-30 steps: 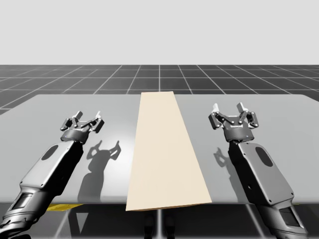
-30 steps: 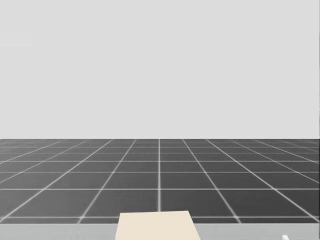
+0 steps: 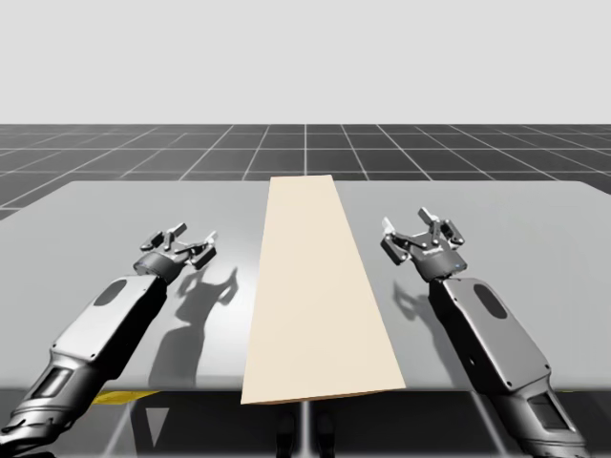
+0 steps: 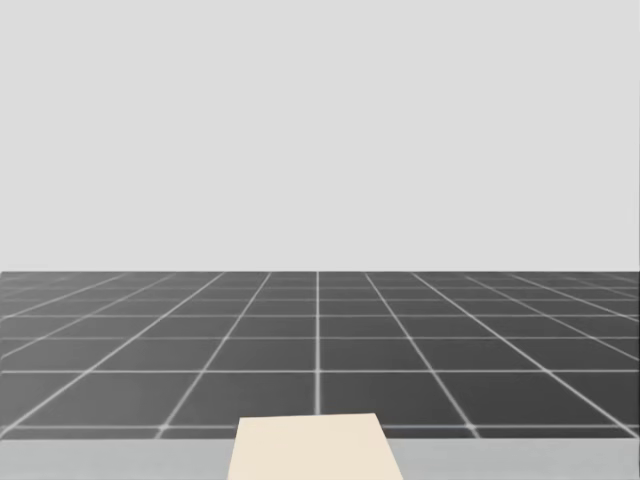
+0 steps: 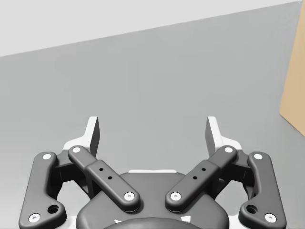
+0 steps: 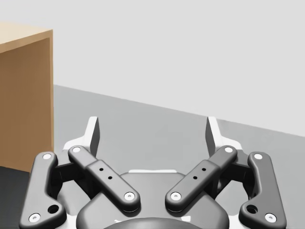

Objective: Retrieve the object from inside the box.

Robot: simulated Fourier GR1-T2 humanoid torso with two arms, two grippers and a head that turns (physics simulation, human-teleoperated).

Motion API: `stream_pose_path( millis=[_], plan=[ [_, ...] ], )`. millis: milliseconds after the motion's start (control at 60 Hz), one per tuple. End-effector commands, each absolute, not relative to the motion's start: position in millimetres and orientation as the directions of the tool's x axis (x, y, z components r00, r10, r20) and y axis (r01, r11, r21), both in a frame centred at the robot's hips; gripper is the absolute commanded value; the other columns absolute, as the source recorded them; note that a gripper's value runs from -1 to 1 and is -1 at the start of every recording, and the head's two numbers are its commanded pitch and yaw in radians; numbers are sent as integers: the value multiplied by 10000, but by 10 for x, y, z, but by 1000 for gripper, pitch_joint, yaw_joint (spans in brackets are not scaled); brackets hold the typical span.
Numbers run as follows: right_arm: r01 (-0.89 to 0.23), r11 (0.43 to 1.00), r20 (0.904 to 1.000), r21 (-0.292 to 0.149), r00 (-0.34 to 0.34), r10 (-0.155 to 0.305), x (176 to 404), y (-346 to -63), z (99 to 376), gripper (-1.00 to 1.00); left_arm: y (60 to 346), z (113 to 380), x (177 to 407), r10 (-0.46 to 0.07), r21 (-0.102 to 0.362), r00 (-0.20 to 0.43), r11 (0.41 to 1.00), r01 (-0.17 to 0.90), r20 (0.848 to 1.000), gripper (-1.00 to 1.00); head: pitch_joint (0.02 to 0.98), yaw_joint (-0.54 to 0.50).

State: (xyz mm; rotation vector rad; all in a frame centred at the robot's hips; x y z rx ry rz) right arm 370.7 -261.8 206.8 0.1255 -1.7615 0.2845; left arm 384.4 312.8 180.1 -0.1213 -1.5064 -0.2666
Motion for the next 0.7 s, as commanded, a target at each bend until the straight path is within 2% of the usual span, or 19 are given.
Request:
stream_pose_path(
  millis=[17, 67, 183, 250, 283, 350, 433, 567, 617, 650, 683, 700],
  plan=[
    [-4189, 8940, 9779, -1592, -1912, 846, 3618, -2342, 1890, -1000, 2868, 1678, 3708, -1850, 1469, 439, 8843, 4433, 9817, -1000, 80, -6],
    [-4385, 8848, 9783, -1578, -1915, 795, 3600, -2312, 1883, -1000, 2822, 1670, 3670, -1935, 1504, 406, 8631, 4821, 9803, -1000, 81, -6],
    [-5283, 8276, 9725, -1898, -2173, 843, 3505, -2192, 1848, -1000, 2608, 1609, 3497, -2681, 2062, 14, 7443, 6352, 9634, -1000, 83, -7],
    [-5784, 7959, 9731, -1787, -2233, 562, 3444, -2113, 1838, -1000, 2508, 1567, 3418, -2965, 2242, -168, 6828, 6953, 9549, -1000, 84, -9],
    [-6091, 7776, 9770, -1559, -2109, 306, 3394, -2055, 1826, -1000, 2452, 1546, 3376, -3093, 2330, -278, 6512, 7223, 9506, -1000, 87, -10],
    [-6535, 7374, 9717, -1708, -2356, 163, 3333, -1945, 1794, -1000, 2379, 1523, 3319, -3221, 2430, -436, 6116, 7529, 9457, -1000, 90, -13],
    [-6971, 6984, 9734, -1624, -2292, -24, 3271, -1839, 1750, -1000, 2337, 1504, 3299, -3317, 2489, -480, 5967, 7629, 9422, -1000, 95, -16],
    [-7183, 6817, 9774, -1390, -2102, -222, 3212, -1818, 1716, -1000, 2326, 1479, 3300, -3385, 2478, -440, 5880, 7700, 9399, -1000, 105, -22],
    [-7312, 6745, 9807, -1019, -1874, -550, 3160, -1810, 1717, -1000, 2316, 1470, 3296, -3429, 2483, -436, 5808, 7752, 9383, -1000, 107, -27],
    [-7394, 6656, 9808, -1015, -1864, -576, 3143, -1804, 1703, -1000, 2313, 1469, 3295, -3460, 2511, -447, 5800, 7750, 9372, -1000, 109, -30],
    [-7503, 6561, 9837, -807, -1659, -688, 3122, -1785, 1679, -1000, 2310, 1467, 3294, -3464, 2510, -456, 5766, 7775, 9370, -1000, 111, -33],
    [-7552, 6514, 9872, -732, -1479, -606, 3102, -1760, 1639, -1000, 2309, 1466, 3293, -3479, 2522, -463, 5755, 7780, 9364, -1000, 112, -35]
  ],
)
